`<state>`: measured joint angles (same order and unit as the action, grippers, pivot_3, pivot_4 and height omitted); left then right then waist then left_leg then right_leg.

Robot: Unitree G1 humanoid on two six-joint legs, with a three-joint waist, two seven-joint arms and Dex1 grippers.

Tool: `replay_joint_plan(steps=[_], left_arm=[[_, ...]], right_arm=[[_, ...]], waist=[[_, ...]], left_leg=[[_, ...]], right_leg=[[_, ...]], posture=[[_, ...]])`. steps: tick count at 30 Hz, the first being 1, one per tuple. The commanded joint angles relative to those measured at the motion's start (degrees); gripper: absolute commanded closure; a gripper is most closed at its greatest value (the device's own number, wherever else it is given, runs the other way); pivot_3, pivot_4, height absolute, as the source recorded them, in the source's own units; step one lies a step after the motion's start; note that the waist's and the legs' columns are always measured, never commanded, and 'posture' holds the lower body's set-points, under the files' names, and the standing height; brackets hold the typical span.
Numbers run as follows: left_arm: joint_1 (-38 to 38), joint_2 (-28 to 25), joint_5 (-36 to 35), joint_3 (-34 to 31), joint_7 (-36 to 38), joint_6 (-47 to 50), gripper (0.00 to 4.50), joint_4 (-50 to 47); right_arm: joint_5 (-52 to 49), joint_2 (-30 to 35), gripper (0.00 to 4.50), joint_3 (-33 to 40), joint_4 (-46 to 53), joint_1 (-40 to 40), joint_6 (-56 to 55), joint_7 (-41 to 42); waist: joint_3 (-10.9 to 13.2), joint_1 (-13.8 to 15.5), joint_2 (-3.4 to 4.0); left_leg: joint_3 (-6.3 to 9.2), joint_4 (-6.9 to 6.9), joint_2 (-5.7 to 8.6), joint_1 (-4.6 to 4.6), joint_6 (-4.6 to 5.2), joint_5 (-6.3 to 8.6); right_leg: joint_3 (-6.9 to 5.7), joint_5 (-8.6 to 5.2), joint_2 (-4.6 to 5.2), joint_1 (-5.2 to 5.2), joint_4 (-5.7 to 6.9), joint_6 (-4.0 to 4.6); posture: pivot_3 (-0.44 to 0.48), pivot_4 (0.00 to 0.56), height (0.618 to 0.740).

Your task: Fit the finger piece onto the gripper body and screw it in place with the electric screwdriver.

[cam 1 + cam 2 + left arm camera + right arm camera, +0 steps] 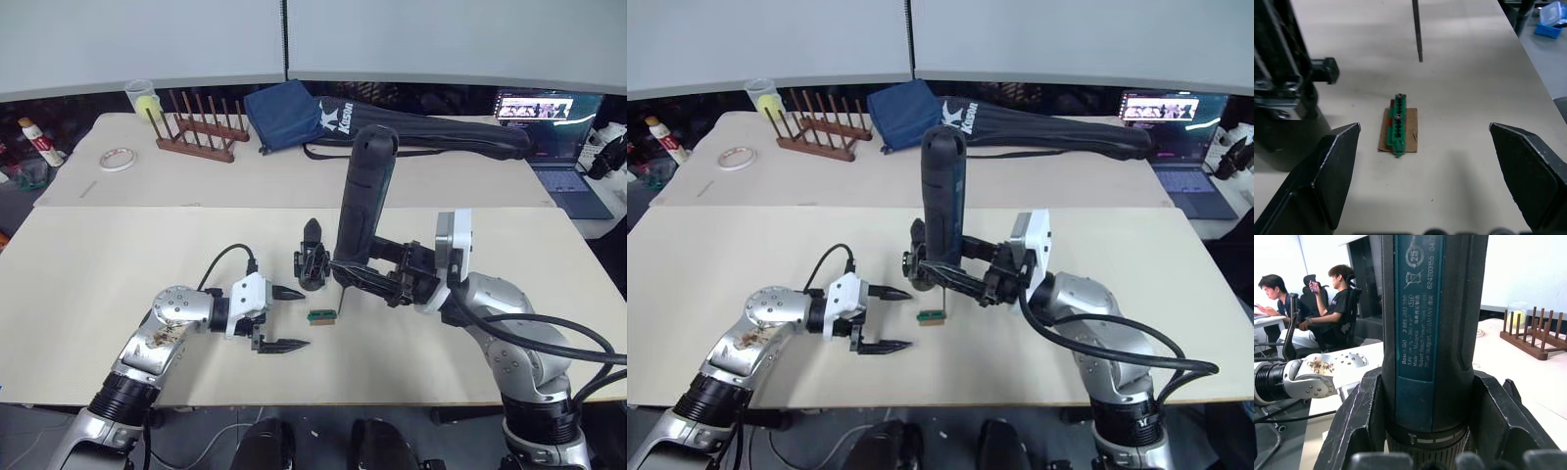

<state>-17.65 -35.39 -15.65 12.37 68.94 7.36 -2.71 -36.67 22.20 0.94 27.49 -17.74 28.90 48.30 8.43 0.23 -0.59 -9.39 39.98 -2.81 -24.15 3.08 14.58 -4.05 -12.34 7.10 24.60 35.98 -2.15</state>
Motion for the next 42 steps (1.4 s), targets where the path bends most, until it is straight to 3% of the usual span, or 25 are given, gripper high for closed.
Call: replay_joint_plan(steps=[1, 42], left_arm=[[-0.8, 0.5, 0.9, 0.1, -0.6, -0.8, 0.0, 0.2], [-1.0, 3.7, 4.0, 0.7, -1.4, -3.6, 0.0, 3.2]], right_arm=[[-0.4, -0.7, 2.57, 0.0, 0.9, -2.0, -3.5, 0.2], [5.0, -1.3, 2.57, -4.1, -5.5, -3.3, -8.9, 0.7]], waist=[[0.0, -0.1, 0.0], [0.0, -0.5, 0.0]], left_leg=[[0.0, 0.0, 0.0, 0.0, 0.0, 0.0], [0.01, 0.0, -0.03, 0.0, 0.01, 0.0]], right_leg=[[0.0, 0.0, 0.0, 0.0, 0.0, 0.0], [0.0, 0.0, 0.0, 0.0, 0.0, 0.0]], posture=[[0.0, 0.15, 0.74], [0.0, 0.15, 0.74]])
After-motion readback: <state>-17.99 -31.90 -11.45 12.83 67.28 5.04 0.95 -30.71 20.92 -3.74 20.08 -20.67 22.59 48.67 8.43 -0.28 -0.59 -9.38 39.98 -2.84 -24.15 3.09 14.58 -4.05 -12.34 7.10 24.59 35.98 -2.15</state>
